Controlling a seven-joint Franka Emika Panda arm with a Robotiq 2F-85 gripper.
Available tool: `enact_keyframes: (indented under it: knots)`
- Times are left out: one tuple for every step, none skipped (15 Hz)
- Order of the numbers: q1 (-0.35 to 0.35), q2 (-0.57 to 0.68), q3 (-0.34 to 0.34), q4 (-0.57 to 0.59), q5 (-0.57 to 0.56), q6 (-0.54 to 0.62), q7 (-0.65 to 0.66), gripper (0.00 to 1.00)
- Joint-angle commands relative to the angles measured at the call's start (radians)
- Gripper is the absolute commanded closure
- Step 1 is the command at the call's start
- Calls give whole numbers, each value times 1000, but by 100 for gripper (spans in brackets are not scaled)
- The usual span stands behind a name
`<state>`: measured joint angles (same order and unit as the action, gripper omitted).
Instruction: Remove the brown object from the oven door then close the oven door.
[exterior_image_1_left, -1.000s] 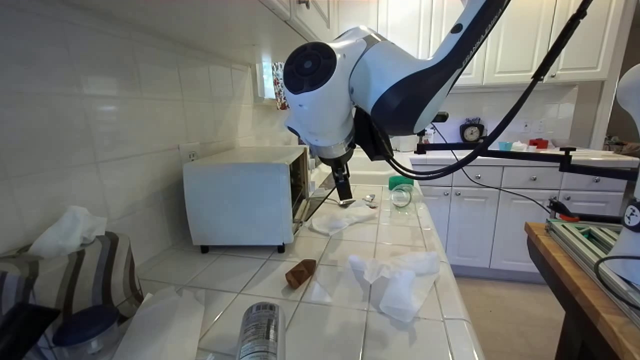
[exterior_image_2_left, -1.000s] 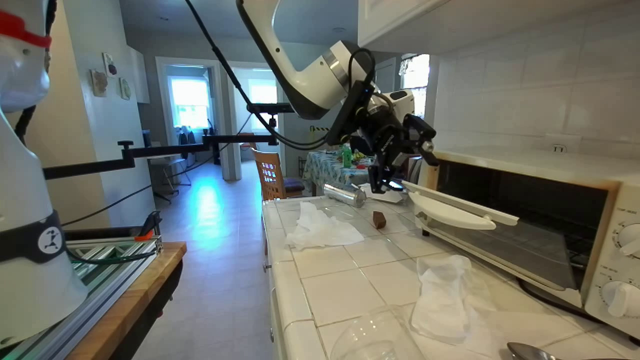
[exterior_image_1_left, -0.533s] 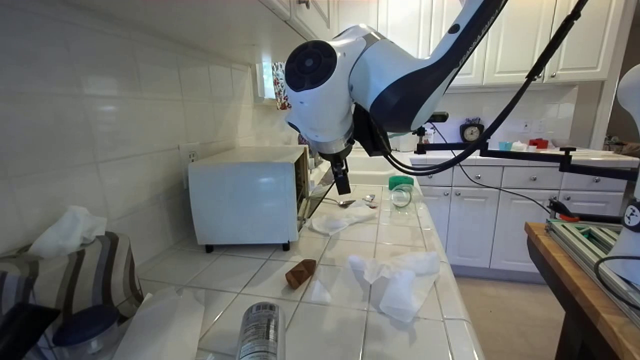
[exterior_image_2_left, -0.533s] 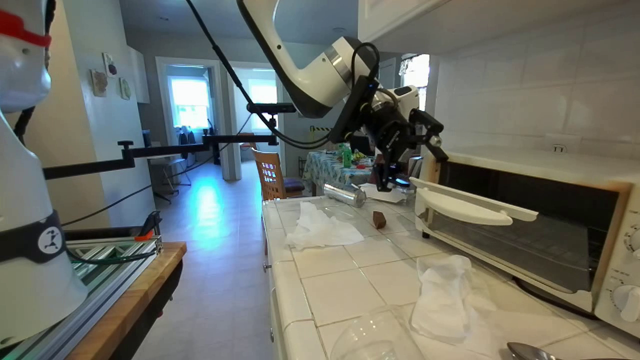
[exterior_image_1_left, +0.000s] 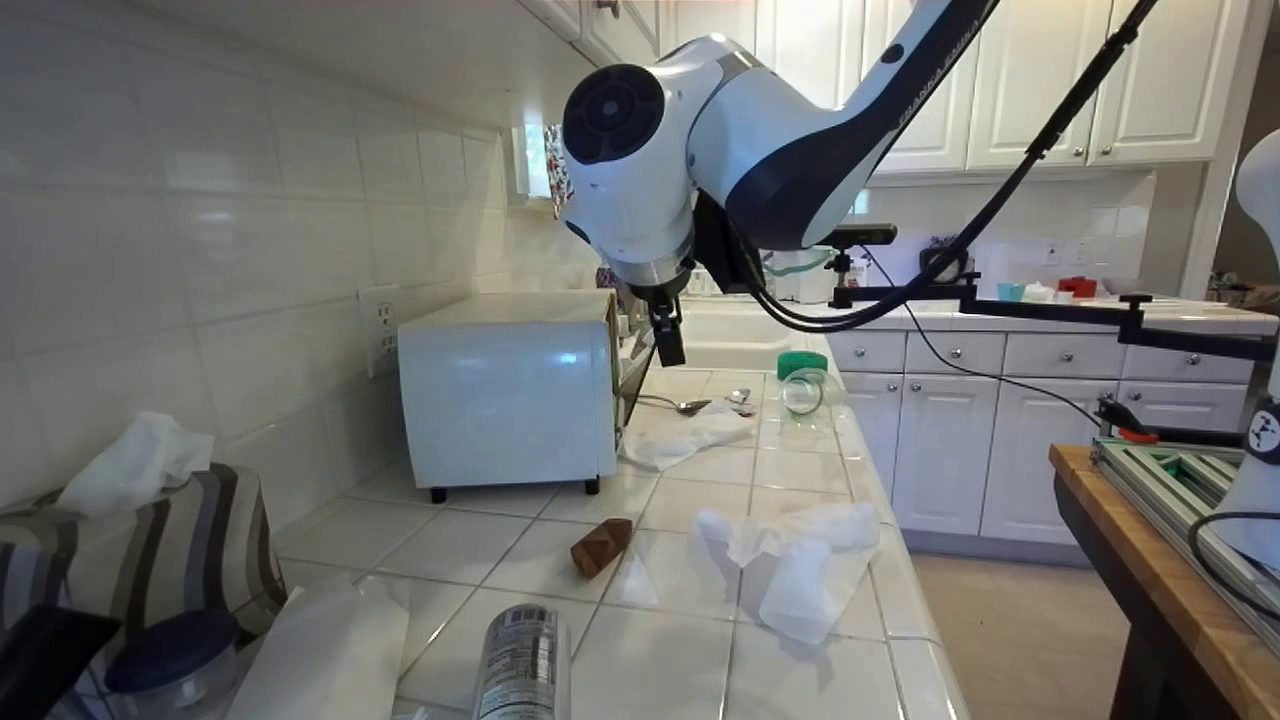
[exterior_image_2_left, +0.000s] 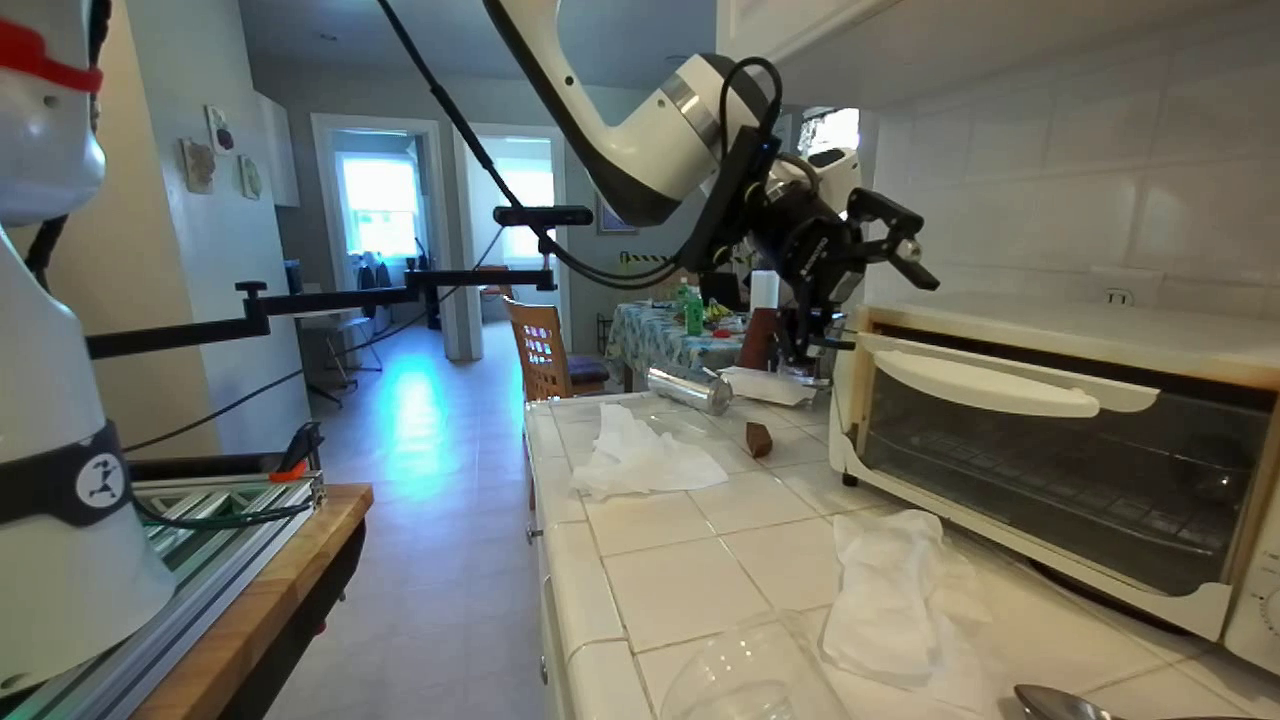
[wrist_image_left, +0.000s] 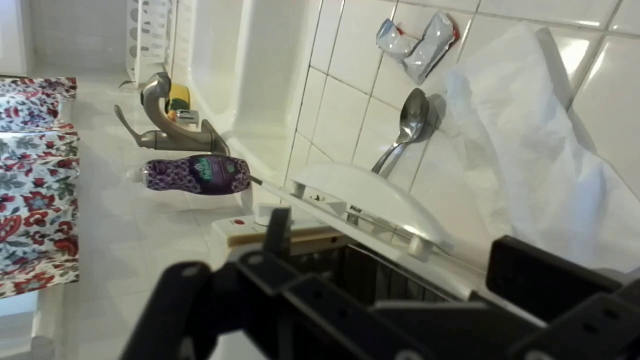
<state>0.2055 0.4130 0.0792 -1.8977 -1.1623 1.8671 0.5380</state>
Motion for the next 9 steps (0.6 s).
enact_keyframes:
  knots:
    - [-19,3,-9,33,-35,-1,-45,0]
    - [-23,6,-13,49,-36,-1,-56,0]
    - [-26,8,-15,60,-36,1,-63,0]
    - [-30,12,-18,76,-35,1,-72,0]
    - [-33,14,-20,89,-38,1,-78,0]
    - [-37,11,-21,98,-39,-4,-88,0]
    - [-43,19,-24,109,-44,2,-87,0]
    - [-47,21,-25,116,-43,2,-92,0]
    - [-49,23,-25,121,-43,3,-94,0]
